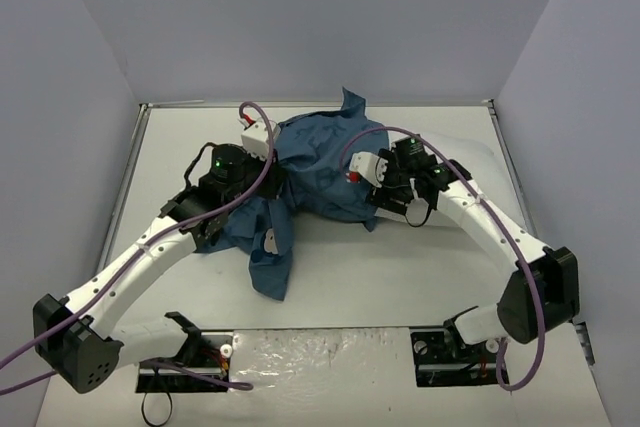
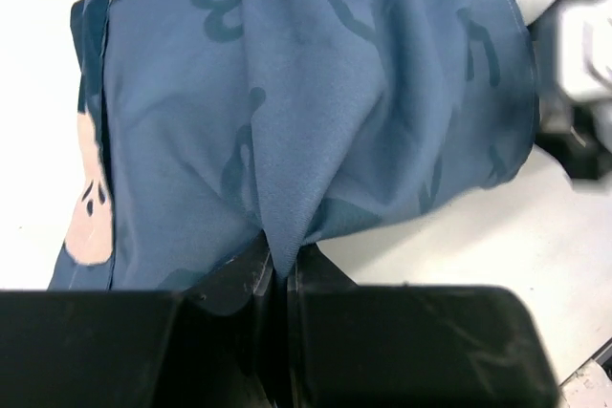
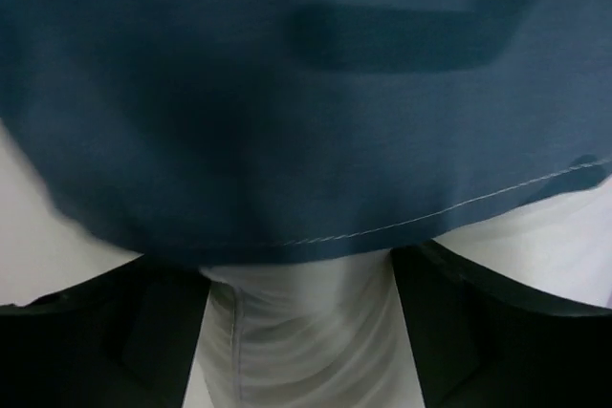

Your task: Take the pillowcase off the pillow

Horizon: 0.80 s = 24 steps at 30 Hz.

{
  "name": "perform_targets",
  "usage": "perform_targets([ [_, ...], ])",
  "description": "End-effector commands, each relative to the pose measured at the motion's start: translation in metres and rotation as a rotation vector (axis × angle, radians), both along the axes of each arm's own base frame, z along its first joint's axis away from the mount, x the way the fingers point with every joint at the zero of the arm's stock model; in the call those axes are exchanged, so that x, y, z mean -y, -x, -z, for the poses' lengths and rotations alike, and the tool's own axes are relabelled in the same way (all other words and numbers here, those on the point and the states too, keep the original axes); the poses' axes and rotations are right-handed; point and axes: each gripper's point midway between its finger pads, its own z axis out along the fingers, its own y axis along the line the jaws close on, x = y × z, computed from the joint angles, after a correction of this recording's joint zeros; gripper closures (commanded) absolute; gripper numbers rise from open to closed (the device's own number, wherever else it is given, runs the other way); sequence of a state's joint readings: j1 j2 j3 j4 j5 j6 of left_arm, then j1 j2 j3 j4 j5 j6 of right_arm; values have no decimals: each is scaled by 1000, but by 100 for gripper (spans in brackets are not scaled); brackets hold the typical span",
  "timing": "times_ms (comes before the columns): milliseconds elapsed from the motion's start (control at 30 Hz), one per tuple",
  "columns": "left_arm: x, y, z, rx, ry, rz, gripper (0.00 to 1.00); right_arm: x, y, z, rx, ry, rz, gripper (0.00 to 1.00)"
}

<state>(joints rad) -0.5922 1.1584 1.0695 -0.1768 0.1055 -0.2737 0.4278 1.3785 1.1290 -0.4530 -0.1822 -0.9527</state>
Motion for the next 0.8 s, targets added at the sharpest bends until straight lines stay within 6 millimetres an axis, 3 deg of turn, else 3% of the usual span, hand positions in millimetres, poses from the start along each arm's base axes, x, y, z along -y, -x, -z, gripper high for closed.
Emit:
perform_targets([
  [0, -15, -3, -62, 153, 80, -53, 98, 59, -52, -1, 125, 28, 376, 35],
  [33, -26, -6, -61, 154, 70, -80, 98, 64, -61, -5, 118, -8, 406, 71],
  [67, -46, -11, -56, 150, 53, -134, 98, 73, -68, -13, 106, -82, 434, 100],
  [100, -48, -8, -53, 144, 50, -135, 98, 79, -69, -12, 95, -104, 446, 100],
  [200, -100, -14, -40, 132, 39, -279, 98, 89, -74, -38, 110, -231, 420, 100],
  [233, -114, -15, -38, 129, 42, -321, 98, 108, -75, -53, 140, -265, 444, 100],
  [267, -140, -17, -40, 142, 49, -399, 98, 110, -75, -60, 148, -290, 433, 100],
  [333, -165, -17, -30, 126, 57, -483, 98, 133, -72, -73, 169, -347, 452, 100],
  [367, -187, -16, -31, 135, 61, -553, 98, 138, -73, -80, 179, -369, 454, 100],
  [500, -237, -13, -18, 110, 76, -724, 98, 157, -66, -92, 189, -467, 458, 100],
  [600, -261, -10, -15, 93, 57, -799, 98, 169, -61, -101, 196, -539, 469, 100],
  [700, -270, -12, -13, 76, 39, -820, 98, 169, -60, -109, 173, -637, 464, 100],
  [767, -270, -17, -10, 64, 28, -811, 98, 157, -59, -122, 145, -733, 436, 100],
])
